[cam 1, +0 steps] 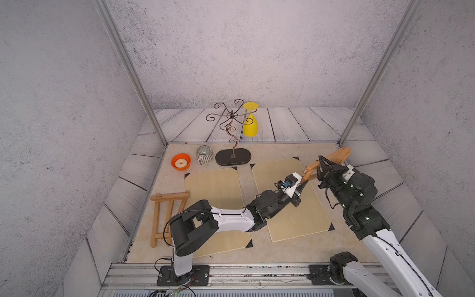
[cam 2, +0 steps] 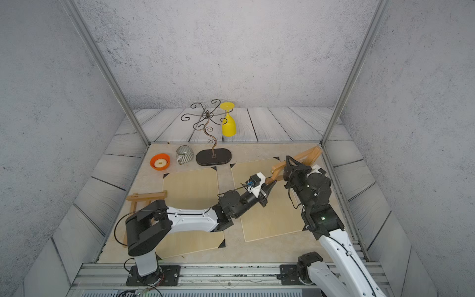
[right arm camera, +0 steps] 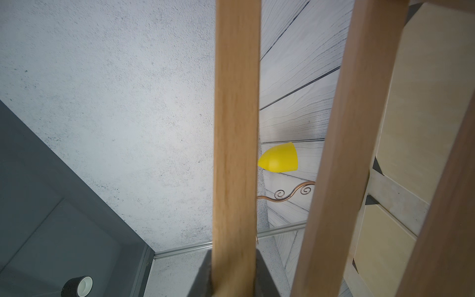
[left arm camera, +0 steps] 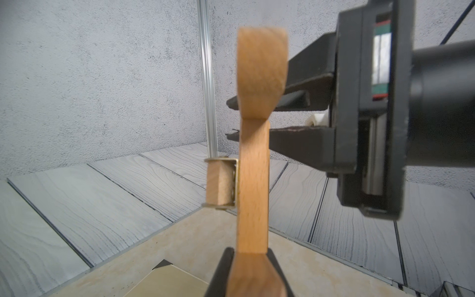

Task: Assemble the easel
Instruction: Unfold the easel.

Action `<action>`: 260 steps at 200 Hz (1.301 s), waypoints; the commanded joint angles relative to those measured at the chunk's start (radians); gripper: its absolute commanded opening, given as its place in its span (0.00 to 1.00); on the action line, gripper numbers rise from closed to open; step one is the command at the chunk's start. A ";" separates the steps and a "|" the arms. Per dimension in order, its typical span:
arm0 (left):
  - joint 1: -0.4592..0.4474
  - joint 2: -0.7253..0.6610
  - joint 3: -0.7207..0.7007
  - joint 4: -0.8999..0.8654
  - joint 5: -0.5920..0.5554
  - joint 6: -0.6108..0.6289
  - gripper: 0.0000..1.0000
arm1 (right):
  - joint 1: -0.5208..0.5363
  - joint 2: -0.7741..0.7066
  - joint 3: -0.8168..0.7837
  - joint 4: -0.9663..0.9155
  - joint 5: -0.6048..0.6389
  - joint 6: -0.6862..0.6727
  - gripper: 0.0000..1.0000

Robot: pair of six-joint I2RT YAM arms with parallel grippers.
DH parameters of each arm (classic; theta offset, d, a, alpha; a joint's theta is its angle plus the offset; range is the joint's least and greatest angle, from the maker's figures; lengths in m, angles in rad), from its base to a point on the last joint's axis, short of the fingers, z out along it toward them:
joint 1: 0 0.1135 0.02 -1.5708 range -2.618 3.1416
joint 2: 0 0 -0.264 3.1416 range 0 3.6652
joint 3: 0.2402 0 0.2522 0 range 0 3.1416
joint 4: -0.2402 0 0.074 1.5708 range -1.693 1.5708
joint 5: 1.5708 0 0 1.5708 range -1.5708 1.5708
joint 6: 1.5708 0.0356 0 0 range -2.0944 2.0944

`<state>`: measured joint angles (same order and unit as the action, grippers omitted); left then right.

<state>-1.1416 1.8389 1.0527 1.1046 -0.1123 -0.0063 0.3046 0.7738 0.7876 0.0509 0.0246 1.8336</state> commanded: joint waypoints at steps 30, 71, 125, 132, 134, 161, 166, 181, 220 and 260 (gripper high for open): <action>0.006 -0.042 0.042 0.047 0.089 -0.003 0.25 | 0.005 -0.050 0.001 0.088 -0.026 0.049 0.01; 0.006 -0.028 0.067 0.042 0.095 -0.015 0.24 | 0.005 -0.056 0.008 0.086 -0.023 0.053 0.01; 0.008 -0.053 0.056 0.029 0.059 -0.023 0.03 | 0.004 -0.060 -0.006 0.089 -0.023 0.038 0.13; 0.009 -0.059 0.051 0.028 0.059 -0.021 0.00 | 0.005 -0.063 0.001 0.085 -0.020 0.024 0.18; 0.009 -0.061 0.047 0.028 0.060 -0.021 0.00 | 0.005 -0.063 0.004 0.082 -0.020 0.019 0.19; 0.014 -0.106 0.030 -0.033 0.053 -0.003 0.00 | 0.004 -0.059 0.041 0.042 -0.021 -0.057 0.41; 0.015 -0.120 0.025 -0.053 0.051 0.000 0.00 | 0.005 -0.054 0.054 0.021 -0.028 -0.077 0.46; 0.024 -0.165 0.003 -0.113 0.019 0.000 0.00 | 0.005 -0.033 0.099 -0.047 -0.058 -0.146 0.59; 0.106 -0.344 -0.057 -0.373 0.062 -0.085 0.00 | 0.005 0.070 0.228 -0.154 -0.204 -0.314 0.81; 0.228 -0.532 -0.031 -0.794 0.084 -0.135 0.00 | 0.028 0.196 0.408 -0.325 -0.384 -0.655 0.90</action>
<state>-0.9764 1.4124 0.9970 0.5632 -0.0433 -0.1013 0.3153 0.9222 1.1007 -0.1627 -0.2268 1.4624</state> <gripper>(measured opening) 0.176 0.885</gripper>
